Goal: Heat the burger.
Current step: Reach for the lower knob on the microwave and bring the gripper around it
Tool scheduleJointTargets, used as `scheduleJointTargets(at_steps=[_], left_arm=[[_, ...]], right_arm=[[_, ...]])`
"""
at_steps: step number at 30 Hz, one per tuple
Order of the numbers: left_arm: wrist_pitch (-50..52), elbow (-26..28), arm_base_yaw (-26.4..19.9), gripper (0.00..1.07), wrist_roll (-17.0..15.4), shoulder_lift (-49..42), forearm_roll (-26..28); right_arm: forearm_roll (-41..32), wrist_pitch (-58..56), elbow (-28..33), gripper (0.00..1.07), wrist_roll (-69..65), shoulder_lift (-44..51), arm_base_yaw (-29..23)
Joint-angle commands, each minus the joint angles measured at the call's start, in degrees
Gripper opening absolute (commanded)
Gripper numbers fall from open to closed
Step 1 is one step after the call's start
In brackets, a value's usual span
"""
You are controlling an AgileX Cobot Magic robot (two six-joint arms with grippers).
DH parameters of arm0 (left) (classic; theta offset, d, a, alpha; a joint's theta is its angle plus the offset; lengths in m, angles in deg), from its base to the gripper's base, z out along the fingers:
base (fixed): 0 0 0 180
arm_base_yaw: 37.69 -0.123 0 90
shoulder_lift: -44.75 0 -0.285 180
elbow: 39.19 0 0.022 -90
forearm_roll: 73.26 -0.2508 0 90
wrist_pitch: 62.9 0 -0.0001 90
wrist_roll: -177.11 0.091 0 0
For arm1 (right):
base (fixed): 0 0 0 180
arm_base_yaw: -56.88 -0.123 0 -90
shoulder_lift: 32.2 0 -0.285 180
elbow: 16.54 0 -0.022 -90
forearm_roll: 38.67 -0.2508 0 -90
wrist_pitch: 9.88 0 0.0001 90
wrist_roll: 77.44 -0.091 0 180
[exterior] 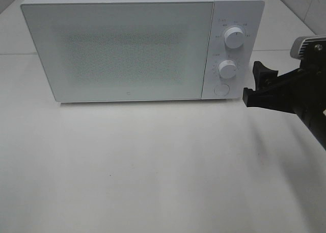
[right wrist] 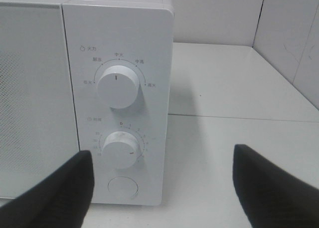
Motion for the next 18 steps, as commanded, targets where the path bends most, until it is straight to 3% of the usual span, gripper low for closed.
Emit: scheduleJointTargets(at_steps=[1,7,18], left_arm=[[0.7,-0.1,-0.2,1.0,-0.2,-0.7,0.5],[0.7,-0.1,-0.2,1.0,-0.2,-0.7,0.5],[0.7,-0.1,-0.2,1.0,-0.2,-0.7,0.5]], right_arm=[[-3.3,5.0,0.1,0.76,0.5,-3.0,-2.1],[-5.7,6.7,-2.1,0.76,0.7,-8.8,-4.9],[-6.0,7.8,-8.1,0.77,-1.4,-16.4,-4.8]])
